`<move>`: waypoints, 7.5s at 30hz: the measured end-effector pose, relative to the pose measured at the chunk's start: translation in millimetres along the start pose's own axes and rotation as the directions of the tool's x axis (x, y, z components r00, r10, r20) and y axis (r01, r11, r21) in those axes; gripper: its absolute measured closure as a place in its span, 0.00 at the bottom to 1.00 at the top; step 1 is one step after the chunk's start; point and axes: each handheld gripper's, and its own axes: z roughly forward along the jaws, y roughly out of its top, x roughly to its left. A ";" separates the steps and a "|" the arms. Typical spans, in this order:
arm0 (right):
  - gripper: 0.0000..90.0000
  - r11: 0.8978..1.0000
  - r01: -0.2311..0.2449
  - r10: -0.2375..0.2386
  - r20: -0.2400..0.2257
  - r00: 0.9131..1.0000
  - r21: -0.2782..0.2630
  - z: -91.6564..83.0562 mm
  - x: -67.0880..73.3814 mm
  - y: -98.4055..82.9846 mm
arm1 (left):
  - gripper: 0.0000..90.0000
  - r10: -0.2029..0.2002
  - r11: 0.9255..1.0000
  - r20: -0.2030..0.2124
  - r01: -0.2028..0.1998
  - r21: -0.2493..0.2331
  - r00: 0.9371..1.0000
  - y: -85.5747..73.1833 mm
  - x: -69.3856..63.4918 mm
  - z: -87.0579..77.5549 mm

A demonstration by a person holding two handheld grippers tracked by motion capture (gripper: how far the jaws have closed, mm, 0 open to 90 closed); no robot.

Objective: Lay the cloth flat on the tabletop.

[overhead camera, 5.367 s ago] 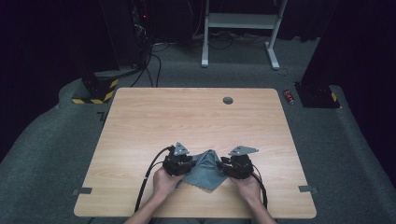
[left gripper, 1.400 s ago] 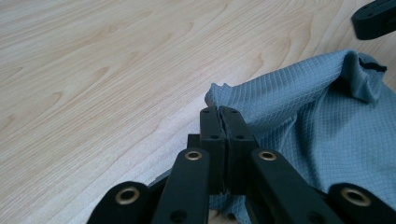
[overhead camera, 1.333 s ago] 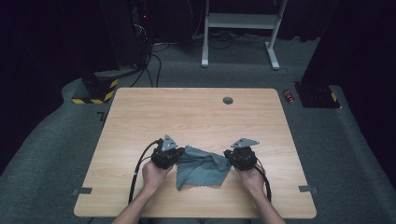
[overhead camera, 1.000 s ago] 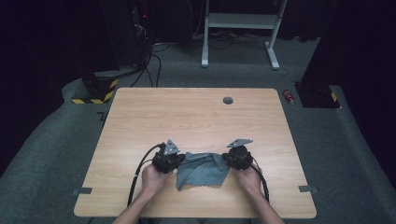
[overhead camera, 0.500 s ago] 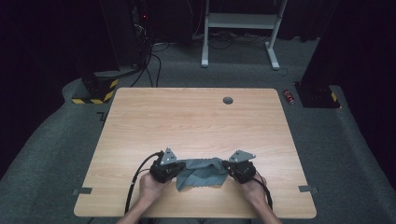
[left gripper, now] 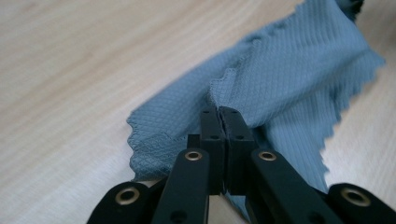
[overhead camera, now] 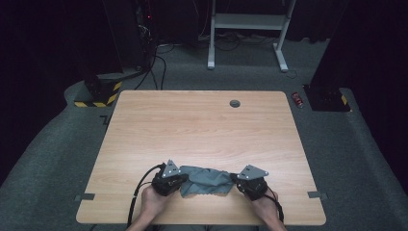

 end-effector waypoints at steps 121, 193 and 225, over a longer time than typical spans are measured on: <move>0.84 0.968 -0.180 0.167 0.088 0.982 0.176 57.8 -54.9 26.6 | 0.64 -0.076 0.993 -0.135 0.088 0.078 0.988 22.0 33.1 38.4; 0.91 0.985 -0.096 0.093 0.028 0.995 0.145 61.9 -36.4 32.1 | 0.38 -0.124 0.992 -0.190 0.124 -0.015 0.974 -5.8 26.1 23.5; 0.73 0.984 -0.162 0.166 -0.064 0.984 0.069 83.2 -17.7 56.5 | 0.38 -0.125 0.992 -0.190 0.125 -0.015 0.974 -5.8 26.1 23.5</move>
